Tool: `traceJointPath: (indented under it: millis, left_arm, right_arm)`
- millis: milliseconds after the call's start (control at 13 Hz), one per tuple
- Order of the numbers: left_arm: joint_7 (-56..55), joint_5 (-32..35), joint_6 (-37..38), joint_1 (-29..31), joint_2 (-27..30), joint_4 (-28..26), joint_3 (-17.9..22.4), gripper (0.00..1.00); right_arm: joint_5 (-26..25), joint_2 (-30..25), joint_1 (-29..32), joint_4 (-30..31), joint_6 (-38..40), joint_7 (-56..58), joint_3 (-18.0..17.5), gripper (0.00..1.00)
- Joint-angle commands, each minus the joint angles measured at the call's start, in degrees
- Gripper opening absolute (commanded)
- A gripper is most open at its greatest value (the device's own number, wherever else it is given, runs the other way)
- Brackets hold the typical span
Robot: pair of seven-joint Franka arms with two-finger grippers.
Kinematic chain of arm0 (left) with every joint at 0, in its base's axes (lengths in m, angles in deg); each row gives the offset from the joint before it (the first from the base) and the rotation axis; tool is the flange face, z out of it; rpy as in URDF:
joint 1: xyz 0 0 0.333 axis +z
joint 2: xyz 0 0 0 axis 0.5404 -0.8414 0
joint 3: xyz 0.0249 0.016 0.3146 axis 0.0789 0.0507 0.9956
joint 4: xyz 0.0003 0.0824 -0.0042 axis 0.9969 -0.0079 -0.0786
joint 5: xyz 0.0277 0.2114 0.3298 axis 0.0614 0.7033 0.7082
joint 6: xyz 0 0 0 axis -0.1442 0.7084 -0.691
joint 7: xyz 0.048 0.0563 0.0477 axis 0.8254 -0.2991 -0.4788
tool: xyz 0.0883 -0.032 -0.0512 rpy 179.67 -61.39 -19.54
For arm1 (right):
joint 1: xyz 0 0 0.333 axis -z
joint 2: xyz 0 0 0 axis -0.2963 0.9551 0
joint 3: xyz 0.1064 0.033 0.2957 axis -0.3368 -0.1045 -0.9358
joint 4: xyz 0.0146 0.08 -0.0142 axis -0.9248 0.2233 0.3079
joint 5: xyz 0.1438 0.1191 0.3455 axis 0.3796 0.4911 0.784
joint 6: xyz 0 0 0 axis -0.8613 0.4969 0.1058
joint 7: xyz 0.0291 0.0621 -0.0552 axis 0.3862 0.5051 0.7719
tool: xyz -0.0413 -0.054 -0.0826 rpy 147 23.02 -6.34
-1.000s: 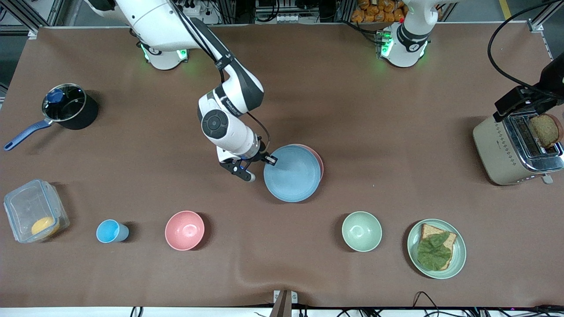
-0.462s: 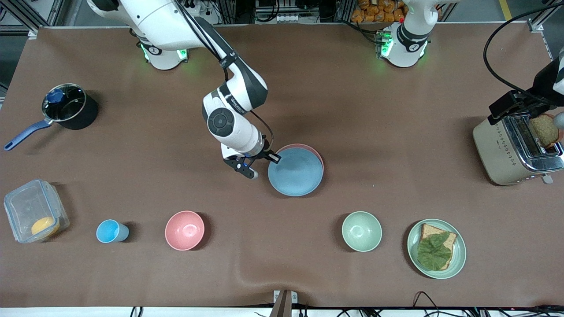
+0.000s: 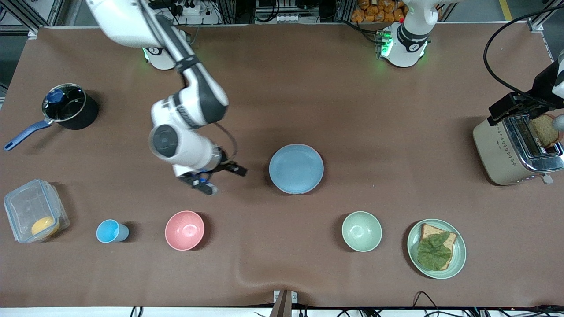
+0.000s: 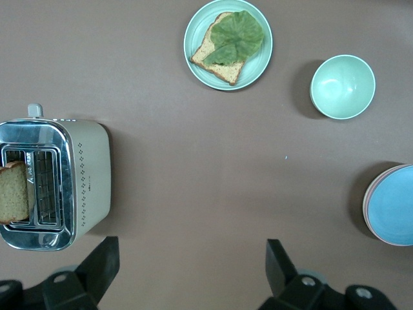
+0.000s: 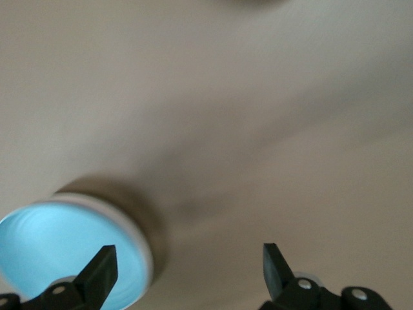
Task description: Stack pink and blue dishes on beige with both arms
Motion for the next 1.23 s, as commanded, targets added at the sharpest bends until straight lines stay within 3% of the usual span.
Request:
traceJointPath:
  millis: [0,231,462,615,923,1154]
  left_arm:
    - [1.5,-1.2,0.9,0.4,0.2,0.2,0.2,1.00]
    - [1.6,-1.3,0.9,0.5,-0.2,0.1,0.2,1.00]
    - [1.0,-1.3,0.9,0.7,-0.2,0.1,0.2,1.00]
    - [0.8,-1.3,0.9,0.5,-0.2,-0.9,0.2,1.00]
    - [0.7,-1.3,0.9,0.5,-0.4,-0.9,0.2,1.00]
    - [0.8,-1.3,0.9,-0.2,-0.6,-0.9,0.1,1.00]
  right_arm:
    - [-6.0,-1.4,6.0,2.5,2.1,8.6,-0.2,1.00]
    - [-7.3,-5.0,14.9,3.5,8.5,24.2,-0.3,1.00]
    - [-7.3,-14.8,16.5,14.2,6.5,28.7,-0.2,1.00]
    - [-7.6,-20.0,17.1,16.7,6.4,32.3,-0.1,1.00]
    - [-11.2,-26.0,21.4,14.4,10.5,44.3,-0.1,1.00]
    - [-16.1,-26.6,23.8,4.7,21.9,45.7,-0.1,1.00]
